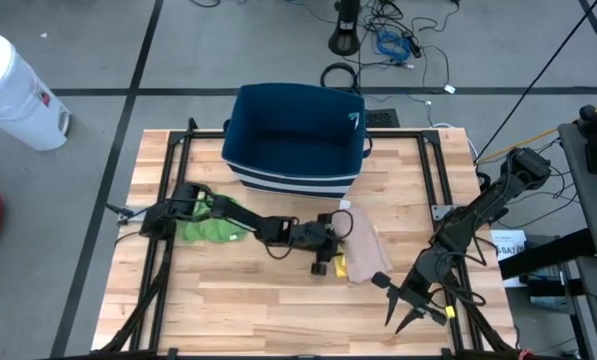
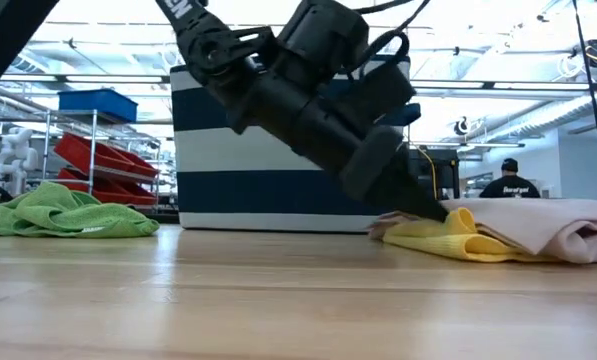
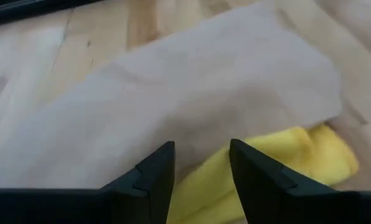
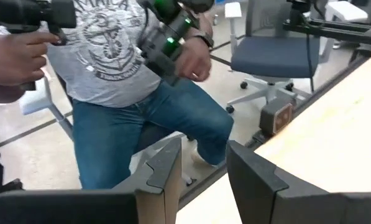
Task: Fold towel
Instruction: Move the stacked towels to the right of the table
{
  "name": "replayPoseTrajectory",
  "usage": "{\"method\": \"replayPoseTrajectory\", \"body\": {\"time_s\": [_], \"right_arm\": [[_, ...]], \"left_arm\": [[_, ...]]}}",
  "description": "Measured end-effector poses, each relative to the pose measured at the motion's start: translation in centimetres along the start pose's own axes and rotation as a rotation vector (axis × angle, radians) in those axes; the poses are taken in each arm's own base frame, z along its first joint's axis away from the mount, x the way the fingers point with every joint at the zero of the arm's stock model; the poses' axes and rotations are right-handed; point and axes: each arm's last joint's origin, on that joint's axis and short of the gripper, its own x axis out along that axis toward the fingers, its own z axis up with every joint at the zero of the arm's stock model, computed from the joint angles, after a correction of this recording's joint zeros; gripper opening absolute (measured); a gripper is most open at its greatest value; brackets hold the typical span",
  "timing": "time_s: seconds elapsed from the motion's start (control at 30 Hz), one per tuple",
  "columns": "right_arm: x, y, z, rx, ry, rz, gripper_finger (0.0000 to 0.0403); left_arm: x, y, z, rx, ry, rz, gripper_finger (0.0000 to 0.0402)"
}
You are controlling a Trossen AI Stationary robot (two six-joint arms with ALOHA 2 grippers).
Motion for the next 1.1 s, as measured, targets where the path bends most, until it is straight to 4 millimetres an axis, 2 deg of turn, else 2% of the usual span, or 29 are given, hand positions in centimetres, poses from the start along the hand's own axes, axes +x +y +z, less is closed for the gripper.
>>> {"method": "replayPoseTrajectory", "body": {"time_s": [0.13, 0.33, 0.5, 0.73, 1.0, 1.1], "right_arm": [[0.0, 0.0, 0.0, -0.015, 0.000, -0.005, 0.0114], [-0.2, -0.7, 0.0, -0.053, 0.001, -0.031, 0.0114], [-0.8, -1.7, 0.1, -0.074, 0.010, -0.048, 0.0114], [-3.2, -2.5, 0.6, -0.128, 0.019, -0.090, 0.0114], [-6.7, -3.7, 0.3, -0.095, 0.079, -0.222, 0.0114], [-7.9, -4.5, -0.3, -0.063, 0.140, -0.321, 0.0114]], "left_arm": [[-0.3, -1.2, 1.2, 0.073, -0.034, -0.068, 0.0160], [-3.2, -3.7, 4.6, 0.234, -0.070, -0.066, 0.0160], [-8.1, -5.1, 8.6, 0.298, -0.118, -0.044, 0.0160], [-15.4, -7.2, 11.8, 0.333, -0.103, -0.005, 0.0160], [-22.6, -10.1, 12.6, 0.289, -0.046, 0.157, 0.0160], [-24.2, -11.2, 12.6, 0.267, -0.046, 0.200, 0.0160]]}}
